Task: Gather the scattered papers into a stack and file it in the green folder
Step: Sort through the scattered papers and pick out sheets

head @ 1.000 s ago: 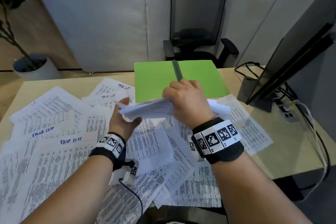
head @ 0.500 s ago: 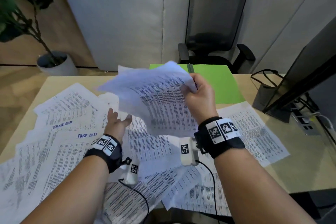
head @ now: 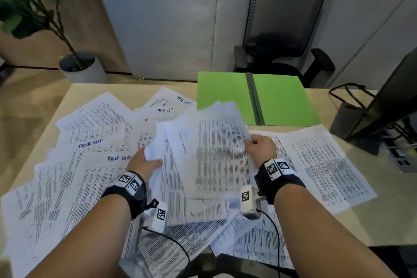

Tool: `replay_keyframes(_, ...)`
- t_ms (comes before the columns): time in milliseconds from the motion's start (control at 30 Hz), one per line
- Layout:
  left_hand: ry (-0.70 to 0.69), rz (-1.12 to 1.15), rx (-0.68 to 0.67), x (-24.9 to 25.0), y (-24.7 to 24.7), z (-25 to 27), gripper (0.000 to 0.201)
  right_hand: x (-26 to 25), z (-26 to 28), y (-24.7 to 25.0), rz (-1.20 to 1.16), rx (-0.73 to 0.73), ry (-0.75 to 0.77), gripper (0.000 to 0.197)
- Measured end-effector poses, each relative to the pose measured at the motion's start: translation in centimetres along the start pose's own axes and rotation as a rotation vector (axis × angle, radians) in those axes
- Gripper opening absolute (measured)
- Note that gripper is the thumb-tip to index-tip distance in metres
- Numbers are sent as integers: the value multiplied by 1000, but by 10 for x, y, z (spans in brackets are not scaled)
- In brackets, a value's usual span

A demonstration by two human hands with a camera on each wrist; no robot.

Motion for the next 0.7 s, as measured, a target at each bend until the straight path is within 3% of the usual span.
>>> replay_keyframes(67,98,-88,-37,-20,-5,1,39,22,4,-23,55,-74,-59,22)
replay_keyframes(167,171,-197,-15,-33,-4,3,56,43,11,-52,88,-147,-106,39)
replay_keyframes(233,139,-342,-75,-31,-11,0,70,46,15,-68,120,-208,-104,40)
replay_keyframes(333,58,-617,-168,-24,-24,-1,93,43,15,-76,85,-243,-108,27)
replay_keyframes(433,-30,-597,-143,-15,-29,-3,85,26,12,-71,-23,-224,-59,8)
replay_keyframes(500,-69,-467,-76,-11,-22,-7,80,20,11,-67,-44,-241,-64,29)
replay_keyframes(633,-108,-345,82,-7,-1,-5,27,34,1,-54,-78,-135,-163,19)
replay_keyframes(700,-55,-238,153,-14,9,-1,23,53,-1,-57,-121,-148,-250,32)
Point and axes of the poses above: each hand's wrist, its own z-axis away from the middle knuckle, its own y-axis out of the back of the hand, x = y × z, the point moved 10 cm from there along -z, towards the middle knuckle, and after that the axes turned 13 degrees about z, right-handed, at the moved point
